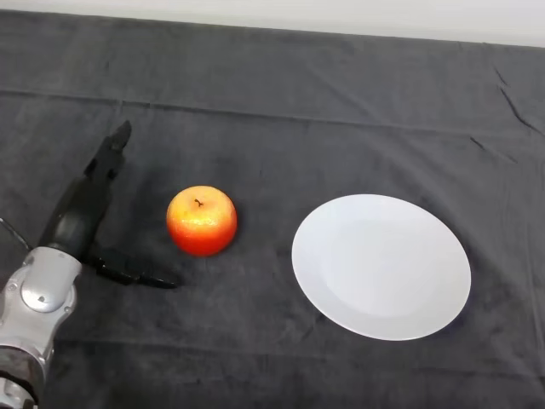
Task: Move the apple to the plate
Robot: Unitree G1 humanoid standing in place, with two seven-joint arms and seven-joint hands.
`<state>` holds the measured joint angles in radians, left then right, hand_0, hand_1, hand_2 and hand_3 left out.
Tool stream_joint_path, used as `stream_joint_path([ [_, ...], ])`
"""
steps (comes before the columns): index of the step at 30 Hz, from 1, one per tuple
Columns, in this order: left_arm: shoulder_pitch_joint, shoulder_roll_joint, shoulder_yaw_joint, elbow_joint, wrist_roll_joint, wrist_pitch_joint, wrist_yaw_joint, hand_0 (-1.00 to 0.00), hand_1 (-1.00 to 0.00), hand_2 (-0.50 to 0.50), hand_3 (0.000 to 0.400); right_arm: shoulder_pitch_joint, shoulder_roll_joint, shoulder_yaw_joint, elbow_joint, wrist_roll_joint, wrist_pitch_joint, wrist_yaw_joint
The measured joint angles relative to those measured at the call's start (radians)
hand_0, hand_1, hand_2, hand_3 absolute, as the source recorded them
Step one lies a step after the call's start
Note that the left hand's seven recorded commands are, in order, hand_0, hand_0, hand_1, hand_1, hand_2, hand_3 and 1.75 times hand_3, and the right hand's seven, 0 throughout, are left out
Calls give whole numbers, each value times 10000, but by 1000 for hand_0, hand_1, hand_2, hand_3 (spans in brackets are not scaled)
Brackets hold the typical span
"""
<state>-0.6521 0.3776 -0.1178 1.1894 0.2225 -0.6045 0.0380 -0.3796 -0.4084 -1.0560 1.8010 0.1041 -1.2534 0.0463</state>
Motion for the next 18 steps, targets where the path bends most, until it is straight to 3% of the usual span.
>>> stream_joint_path([
  [18, -603, -977, -478, 358, 179, 904, -15, 0, 0, 0, 0, -1, -2, 1, 4, 7, -3, 7],
])
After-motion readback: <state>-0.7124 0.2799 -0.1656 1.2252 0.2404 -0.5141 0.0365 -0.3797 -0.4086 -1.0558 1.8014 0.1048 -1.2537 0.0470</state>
